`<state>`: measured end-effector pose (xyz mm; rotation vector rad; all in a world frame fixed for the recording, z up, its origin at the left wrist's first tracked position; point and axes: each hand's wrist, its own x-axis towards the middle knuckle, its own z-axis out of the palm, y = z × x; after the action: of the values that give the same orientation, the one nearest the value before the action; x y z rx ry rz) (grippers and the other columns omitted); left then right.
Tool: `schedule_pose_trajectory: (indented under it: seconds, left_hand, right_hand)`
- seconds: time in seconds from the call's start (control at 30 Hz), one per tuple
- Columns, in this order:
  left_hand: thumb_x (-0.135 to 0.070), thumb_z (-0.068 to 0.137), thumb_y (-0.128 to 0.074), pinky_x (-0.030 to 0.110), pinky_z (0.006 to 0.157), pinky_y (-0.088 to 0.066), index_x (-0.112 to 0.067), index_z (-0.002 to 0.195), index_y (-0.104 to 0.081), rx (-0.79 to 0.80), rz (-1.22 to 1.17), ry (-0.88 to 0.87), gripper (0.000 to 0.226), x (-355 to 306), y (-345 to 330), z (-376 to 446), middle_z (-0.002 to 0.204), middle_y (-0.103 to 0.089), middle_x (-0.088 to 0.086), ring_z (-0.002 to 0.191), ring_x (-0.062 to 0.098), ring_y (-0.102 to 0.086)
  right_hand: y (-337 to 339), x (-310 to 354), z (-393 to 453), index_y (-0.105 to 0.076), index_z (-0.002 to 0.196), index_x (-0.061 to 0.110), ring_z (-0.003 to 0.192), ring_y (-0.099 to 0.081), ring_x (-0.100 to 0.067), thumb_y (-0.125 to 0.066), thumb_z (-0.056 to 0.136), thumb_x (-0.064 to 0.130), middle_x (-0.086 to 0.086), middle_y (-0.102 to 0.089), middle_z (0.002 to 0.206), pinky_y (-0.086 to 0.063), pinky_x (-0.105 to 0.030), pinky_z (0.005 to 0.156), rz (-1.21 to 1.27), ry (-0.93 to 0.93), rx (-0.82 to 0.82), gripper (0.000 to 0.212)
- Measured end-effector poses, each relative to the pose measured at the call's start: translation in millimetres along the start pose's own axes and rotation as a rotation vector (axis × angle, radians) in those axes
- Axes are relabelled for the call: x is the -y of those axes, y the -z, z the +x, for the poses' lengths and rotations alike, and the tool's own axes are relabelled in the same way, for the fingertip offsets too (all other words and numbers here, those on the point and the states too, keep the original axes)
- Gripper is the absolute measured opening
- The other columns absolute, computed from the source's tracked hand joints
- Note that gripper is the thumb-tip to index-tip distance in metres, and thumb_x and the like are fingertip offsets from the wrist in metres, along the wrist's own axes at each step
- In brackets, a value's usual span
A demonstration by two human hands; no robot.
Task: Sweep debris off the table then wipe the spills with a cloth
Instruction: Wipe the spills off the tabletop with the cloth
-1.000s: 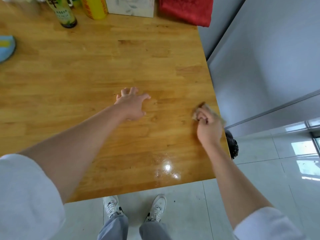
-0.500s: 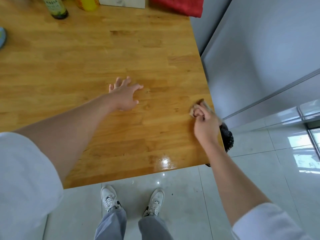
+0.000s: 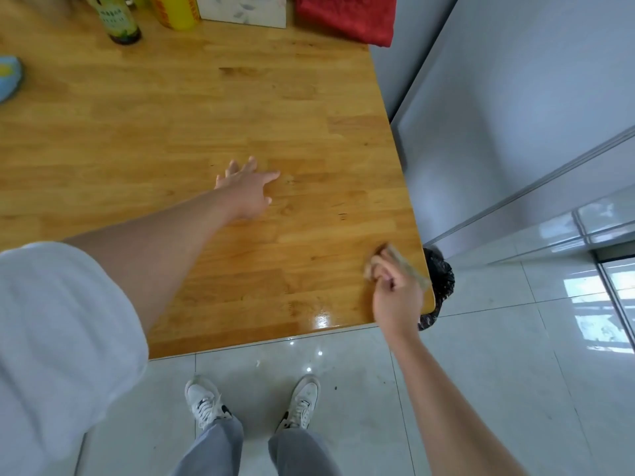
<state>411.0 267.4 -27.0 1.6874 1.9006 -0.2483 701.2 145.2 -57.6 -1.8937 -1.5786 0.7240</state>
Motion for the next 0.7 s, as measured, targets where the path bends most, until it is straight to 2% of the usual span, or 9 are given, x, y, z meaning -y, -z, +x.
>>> schedule_pose_trajectory:
  seconds: [0.07, 0.17, 0.23, 0.33, 0.43, 0.5, 0.6, 0.67, 0.7]
  left_hand:
    - [-0.031, 0.104, -0.045, 0.057, 0.121, -0.004, -0.043, 0.155, -0.014, -0.001, -0.006, -0.009, 0.061, 0.5, -1.2, -1.2, 0.165, 0.013, 0.003, 0.15, 0.035, 0.013]
    - [-0.03, 0.105, -0.044, 0.058, 0.12, -0.002, -0.042, 0.156, -0.014, -0.013, -0.028, -0.032, 0.06, 2.9, -3.6, -2.4, 0.165, 0.013, 0.004, 0.15, 0.035, 0.014]
    - [-0.031, 0.104, -0.046, 0.058, 0.121, -0.003, -0.042, 0.155, -0.017, -0.03, -0.046, -0.046, 0.06, 6.5, -5.5, 0.1, 0.166, 0.011, 0.004, 0.15, 0.035, 0.013]
    - [-0.032, 0.101, -0.053, 0.055, 0.121, -0.008, -0.039, 0.153, -0.027, -0.124, -0.099, -0.045, 0.059, 8.7, -9.7, 4.5, 0.166, 0.0, 0.005, 0.151, 0.034, 0.004]
    - [-0.036, 0.097, -0.058, 0.052, 0.119, -0.023, -0.034, 0.148, -0.041, -0.226, -0.135, -0.064, 0.054, 15.2, -16.8, 1.0, 0.163, -0.02, 0.007, 0.149, 0.033, -0.013]
    - [-0.041, 0.097, -0.057, 0.048, 0.111, -0.034, -0.031, 0.144, -0.048, -0.258, -0.139, -0.101, 0.049, 21.6, -22.6, -7.4, 0.155, -0.033, 0.008, 0.145, 0.031, -0.023]
    - [-0.047, 0.098, -0.051, 0.046, 0.105, -0.039, -0.032, 0.143, -0.048, -0.263, -0.128, -0.138, 0.048, 41.1, -27.1, -26.4, 0.152, -0.037, 0.005, 0.141, 0.03, -0.029]
    - [-0.049, 0.097, -0.05, 0.048, 0.108, -0.036, -0.034, 0.144, -0.047, -0.279, -0.079, -0.148, 0.049, 66.4, -23.3, -39.5, 0.153, -0.036, 0.004, 0.141, 0.031, -0.03]
    - [-0.05, 0.097, -0.05, 0.048, 0.11, -0.034, -0.035, 0.144, -0.046, -0.279, -0.056, -0.141, 0.049, 76.4, -21.8, -44.3, 0.154, -0.035, 0.005, 0.141, 0.032, -0.03]
  right_hand:
    - [-21.3, 12.8, -33.7, -0.076, 0.098, 0.021, 0.073, -0.066, -0.001, -0.053, 0.091, -0.004, 0.012, -0.073, 0.092, -0.05, -0.013, 0.055, 0.031, 0.23, 0.275, 0.034]
    - [-21.8, 5.9, -59.6, -0.075, 0.11, 0.025, 0.053, -0.057, 0.006, -0.056, 0.093, 0.003, 0.013, -0.07, 0.12, -0.04, -0.01, 0.047, -0.043, 0.384, 0.597, 0.034]
    - [-5.0, -8.7, -42.1, -0.073, 0.107, 0.034, 0.044, -0.051, -0.001, -0.056, 0.093, -0.001, 0.013, -0.071, 0.117, -0.035, -0.011, 0.042, -0.012, 0.285, 0.489, 0.041]
    - [17.8, -18.3, -4.9, -0.072, 0.101, 0.042, 0.049, -0.056, -0.012, -0.051, 0.091, -0.006, 0.008, -0.071, 0.086, -0.051, -0.032, 0.048, 0.131, -0.101, 0.014, 0.054]
    - [-20.5, 14.2, -13.7, -0.07, 0.121, 0.026, 0.087, -0.071, -0.023, -0.052, 0.093, -0.002, 0.018, -0.065, 0.115, -0.06, -0.046, 0.07, 0.051, -0.193, -0.107, 0.043]
    - [-56.3, 46.3, -42.4, -0.071, 0.115, 0.026, 0.082, -0.068, -0.008, -0.054, 0.091, -0.005, 0.03, -0.058, 0.108, -0.06, -0.038, 0.064, 0.051, 0.068, 0.044, 0.042]
    - [-85.6, 67.6, -90.1, -0.074, 0.11, 0.029, 0.062, -0.06, 0.009, -0.054, 0.09, 0.003, 0.018, -0.067, 0.121, -0.046, -0.01, 0.049, -0.016, 0.395, 0.452, 0.038]
    - [-76.5, 54.7, -91.0, -0.074, 0.114, 0.023, 0.056, -0.054, 0.017, -0.054, 0.091, 0.003, 0.01, -0.066, 0.128, -0.037, -0.003, 0.046, -0.02, 0.417, 0.581, 0.037]
    - [-61.2, 39.7, -80.9, -0.073, 0.113, 0.026, 0.051, -0.053, 0.013, -0.055, 0.091, -0.001, 0.008, -0.07, 0.123, -0.036, -0.005, 0.044, -0.021, 0.382, 0.532, 0.039]
